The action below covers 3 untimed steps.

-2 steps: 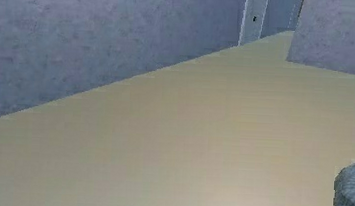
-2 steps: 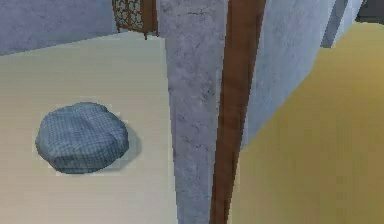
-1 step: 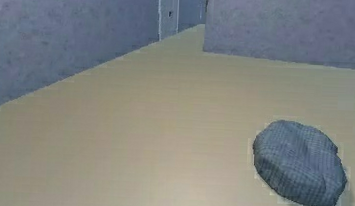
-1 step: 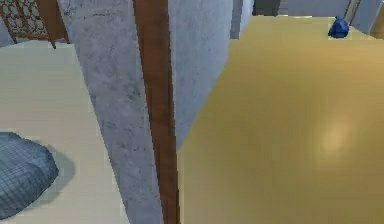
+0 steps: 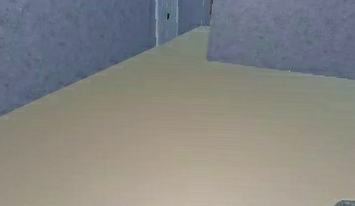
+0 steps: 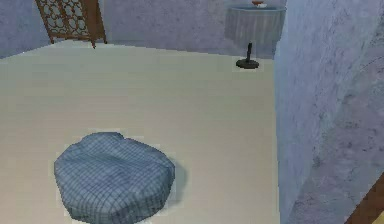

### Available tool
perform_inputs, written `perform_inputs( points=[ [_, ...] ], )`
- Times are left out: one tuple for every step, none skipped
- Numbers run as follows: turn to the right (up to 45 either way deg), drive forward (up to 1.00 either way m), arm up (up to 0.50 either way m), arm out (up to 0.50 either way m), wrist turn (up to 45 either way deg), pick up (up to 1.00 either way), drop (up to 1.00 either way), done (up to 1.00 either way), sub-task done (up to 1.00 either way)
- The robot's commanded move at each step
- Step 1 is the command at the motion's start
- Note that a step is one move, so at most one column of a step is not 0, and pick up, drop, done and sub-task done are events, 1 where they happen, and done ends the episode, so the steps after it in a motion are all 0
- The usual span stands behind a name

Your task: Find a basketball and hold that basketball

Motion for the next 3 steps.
perform_inputs(
  points=[
    [0.0, 1.0, 0.0, 0.0, 0.0, 0.0, 0.0, 0.0, 0.0],
    [0.0, 1.0, 0.0, 0.0, 0.0, 0.0, 0.0, 0.0, 0.0],
    [0.0, 1.0, 0.0, 0.0, 0.0, 0.0, 0.0, 0.0, 0.0]
  ],
)
